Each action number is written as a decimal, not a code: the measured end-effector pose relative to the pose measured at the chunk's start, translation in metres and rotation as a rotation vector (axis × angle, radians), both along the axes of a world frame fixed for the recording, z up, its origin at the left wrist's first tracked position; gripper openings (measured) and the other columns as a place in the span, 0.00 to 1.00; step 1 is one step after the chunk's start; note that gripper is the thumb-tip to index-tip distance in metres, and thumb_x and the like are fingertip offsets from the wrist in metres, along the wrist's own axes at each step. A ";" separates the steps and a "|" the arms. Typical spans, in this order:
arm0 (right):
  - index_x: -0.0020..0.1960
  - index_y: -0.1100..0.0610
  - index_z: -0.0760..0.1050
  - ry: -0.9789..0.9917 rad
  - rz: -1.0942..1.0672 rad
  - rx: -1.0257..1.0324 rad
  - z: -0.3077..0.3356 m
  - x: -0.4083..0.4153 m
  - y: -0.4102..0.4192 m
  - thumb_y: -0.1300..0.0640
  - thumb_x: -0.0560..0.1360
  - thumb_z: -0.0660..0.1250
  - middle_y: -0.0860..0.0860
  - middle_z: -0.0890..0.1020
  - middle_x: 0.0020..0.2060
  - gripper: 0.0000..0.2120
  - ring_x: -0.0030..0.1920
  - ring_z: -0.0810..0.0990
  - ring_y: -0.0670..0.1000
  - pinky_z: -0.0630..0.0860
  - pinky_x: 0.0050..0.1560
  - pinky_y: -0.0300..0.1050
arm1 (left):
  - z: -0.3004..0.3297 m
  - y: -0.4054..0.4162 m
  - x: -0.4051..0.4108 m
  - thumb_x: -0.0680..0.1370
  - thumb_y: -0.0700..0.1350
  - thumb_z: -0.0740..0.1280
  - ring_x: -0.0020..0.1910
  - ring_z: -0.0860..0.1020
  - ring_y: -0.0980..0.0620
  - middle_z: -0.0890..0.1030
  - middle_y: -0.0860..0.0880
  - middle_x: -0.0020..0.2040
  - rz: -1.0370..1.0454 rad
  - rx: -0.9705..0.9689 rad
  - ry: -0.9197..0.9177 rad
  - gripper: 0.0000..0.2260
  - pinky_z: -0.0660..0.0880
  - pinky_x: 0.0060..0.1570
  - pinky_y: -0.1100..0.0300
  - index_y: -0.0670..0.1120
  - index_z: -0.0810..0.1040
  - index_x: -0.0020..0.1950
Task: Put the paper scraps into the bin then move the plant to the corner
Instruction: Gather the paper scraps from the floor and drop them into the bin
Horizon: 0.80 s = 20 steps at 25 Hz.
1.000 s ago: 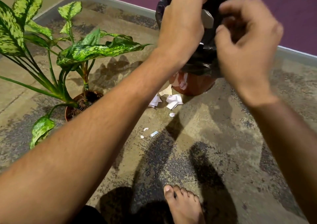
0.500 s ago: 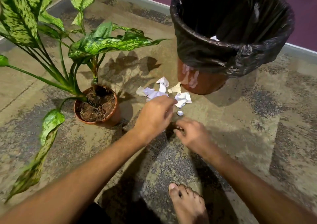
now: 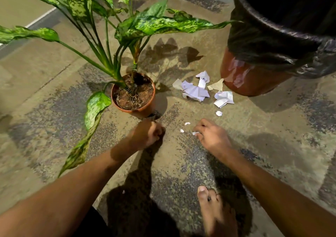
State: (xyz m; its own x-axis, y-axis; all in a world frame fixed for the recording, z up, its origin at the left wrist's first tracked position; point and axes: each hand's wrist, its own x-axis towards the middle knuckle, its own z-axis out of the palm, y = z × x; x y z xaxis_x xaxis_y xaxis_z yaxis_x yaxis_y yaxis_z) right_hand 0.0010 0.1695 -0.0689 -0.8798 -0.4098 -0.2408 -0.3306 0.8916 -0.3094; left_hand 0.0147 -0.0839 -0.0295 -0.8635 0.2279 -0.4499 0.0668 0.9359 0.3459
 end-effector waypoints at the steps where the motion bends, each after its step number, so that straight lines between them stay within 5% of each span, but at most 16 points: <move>1: 0.60 0.53 0.79 0.001 0.002 -0.007 0.001 0.000 0.000 0.57 0.79 0.63 0.50 0.77 0.56 0.11 0.58 0.76 0.52 0.76 0.54 0.46 | 0.001 -0.008 0.003 0.74 0.42 0.70 0.53 0.78 0.47 0.82 0.46 0.52 -0.036 -0.028 -0.003 0.08 0.69 0.49 0.62 0.44 0.81 0.53; 5: 0.59 0.58 0.78 0.050 0.089 0.000 0.007 0.000 -0.007 0.56 0.81 0.61 0.53 0.79 0.56 0.12 0.56 0.78 0.55 0.77 0.53 0.47 | 0.002 -0.032 0.026 0.72 0.47 0.71 0.48 0.80 0.48 0.84 0.47 0.49 -0.020 -0.158 -0.135 0.07 0.72 0.46 0.62 0.46 0.82 0.49; 8: 0.55 0.59 0.78 0.036 0.122 -0.093 0.016 0.004 -0.022 0.57 0.80 0.61 0.53 0.81 0.46 0.09 0.43 0.79 0.53 0.71 0.41 0.39 | 0.004 -0.049 0.047 0.68 0.54 0.75 0.42 0.79 0.48 0.82 0.47 0.42 0.150 -0.207 -0.306 0.15 0.75 0.40 0.59 0.45 0.82 0.46; 11: 0.51 0.56 0.79 -0.047 0.127 -0.200 0.022 0.014 -0.046 0.62 0.78 0.64 0.46 0.78 0.38 0.06 0.36 0.75 0.46 0.63 0.33 0.30 | 0.010 -0.067 0.071 0.66 0.51 0.78 0.31 0.81 0.50 0.81 0.50 0.31 0.371 -0.121 -0.516 0.15 0.75 0.29 0.64 0.41 0.83 0.40; 13: 0.52 0.56 0.80 -0.065 0.147 -0.254 0.023 0.019 -0.061 0.65 0.77 0.64 0.47 0.81 0.43 0.09 0.37 0.75 0.45 0.67 0.34 0.33 | 0.012 -0.070 0.084 0.68 0.47 0.78 0.23 0.79 0.53 0.81 0.50 0.27 0.505 -0.118 -0.632 0.10 0.76 0.24 0.64 0.43 0.81 0.35; 15: 0.54 0.56 0.81 -0.085 0.196 -0.250 0.022 0.022 -0.070 0.66 0.78 0.62 0.50 0.83 0.50 0.12 0.43 0.79 0.47 0.76 0.46 0.38 | 0.011 -0.065 0.096 0.71 0.46 0.75 0.20 0.77 0.55 0.83 0.48 0.28 0.565 -0.163 -0.743 0.09 0.76 0.23 0.65 0.41 0.81 0.37; 17: 0.56 0.54 0.81 -0.084 0.197 -0.243 0.019 0.022 -0.073 0.66 0.78 0.60 0.50 0.82 0.56 0.14 0.50 0.81 0.49 0.78 0.58 0.43 | 0.009 -0.055 0.106 0.73 0.47 0.74 0.21 0.78 0.55 0.85 0.44 0.36 0.588 -0.195 -0.830 0.11 0.78 0.26 0.64 0.40 0.81 0.38; 20: 0.62 0.52 0.79 -0.037 0.181 -0.215 0.018 0.019 -0.066 0.64 0.79 0.59 0.50 0.79 0.63 0.16 0.53 0.82 0.48 0.77 0.57 0.38 | 0.003 -0.042 0.118 0.73 0.45 0.74 0.40 0.84 0.48 0.85 0.41 0.47 0.647 -0.215 -0.720 0.11 0.82 0.45 0.54 0.36 0.81 0.44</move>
